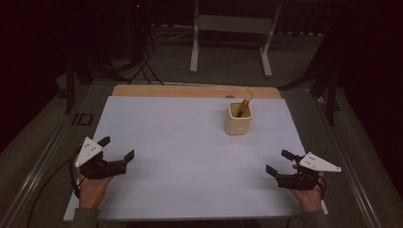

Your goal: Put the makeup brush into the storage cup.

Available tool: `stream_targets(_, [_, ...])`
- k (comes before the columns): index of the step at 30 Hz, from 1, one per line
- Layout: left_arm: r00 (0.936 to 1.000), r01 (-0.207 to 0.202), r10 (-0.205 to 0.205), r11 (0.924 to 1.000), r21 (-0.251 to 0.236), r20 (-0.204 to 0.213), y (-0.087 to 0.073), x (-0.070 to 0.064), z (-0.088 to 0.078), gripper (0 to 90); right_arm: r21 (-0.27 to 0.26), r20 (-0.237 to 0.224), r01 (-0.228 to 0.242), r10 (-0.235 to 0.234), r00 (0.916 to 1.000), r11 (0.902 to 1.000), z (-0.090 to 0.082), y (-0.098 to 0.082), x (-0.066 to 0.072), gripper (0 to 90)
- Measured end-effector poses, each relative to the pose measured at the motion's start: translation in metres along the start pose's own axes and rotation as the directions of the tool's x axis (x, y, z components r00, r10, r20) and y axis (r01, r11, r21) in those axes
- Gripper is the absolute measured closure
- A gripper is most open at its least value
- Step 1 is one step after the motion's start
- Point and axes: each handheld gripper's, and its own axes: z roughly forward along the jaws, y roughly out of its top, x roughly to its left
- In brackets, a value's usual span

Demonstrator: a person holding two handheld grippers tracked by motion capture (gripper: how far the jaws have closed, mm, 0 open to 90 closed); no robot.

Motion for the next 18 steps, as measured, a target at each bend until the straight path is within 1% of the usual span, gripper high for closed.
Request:
stream_targets(2, [1.0,0.003,-0.003,1.0,-0.001,-0.001,-0.002,0.0,-0.002,0.7,0.0,0.001,0.0,0.0,1.0,1.0,0.0,0.0,0.0,9.9])
stream_targets(4, [1.0,0.0,0.0,1.0,-0.004,-0.008,-0.005,0.0,-0.009,0.7,-0.001,0.001,0.007,-0.007,1.0,1.0,0.002,0.001,0.0,9.9])
stream_targets(9, [1.0,-0.003,0.003,0.9999,-0.011,-0.002,-0.008,-0.001,-0.015,0.7,-0.001,0.003,0.008,-0.008,1.0,1.0,0.002,0.002,-0.001,9.9])
stream_targets(10, [0.9999,-0.013,0.013,0.9998,-0.014,-0.005,-0.01,-0.002,-0.018,0.7,-0.002,0.005,0.008,-0.008,1.0,1.0,0.002,0.002,-0.002,9.9])
stream_targets(13, [0.9997,-0.024,0.024,0.9996,-0.014,-0.009,-0.013,-0.003,-0.021,0.7,-0.002,0.008,0.009,-0.009,0.9999,1.0,0.002,0.002,-0.002,9.8])
stream_targets(18, [0.9992,-0.033,0.033,0.9994,-0.011,-0.022,-0.016,-0.002,-0.024,0.7,-0.001,0.01,0.014,-0.014,0.9999,0.9999,0.003,0.003,-0.002,9.8])
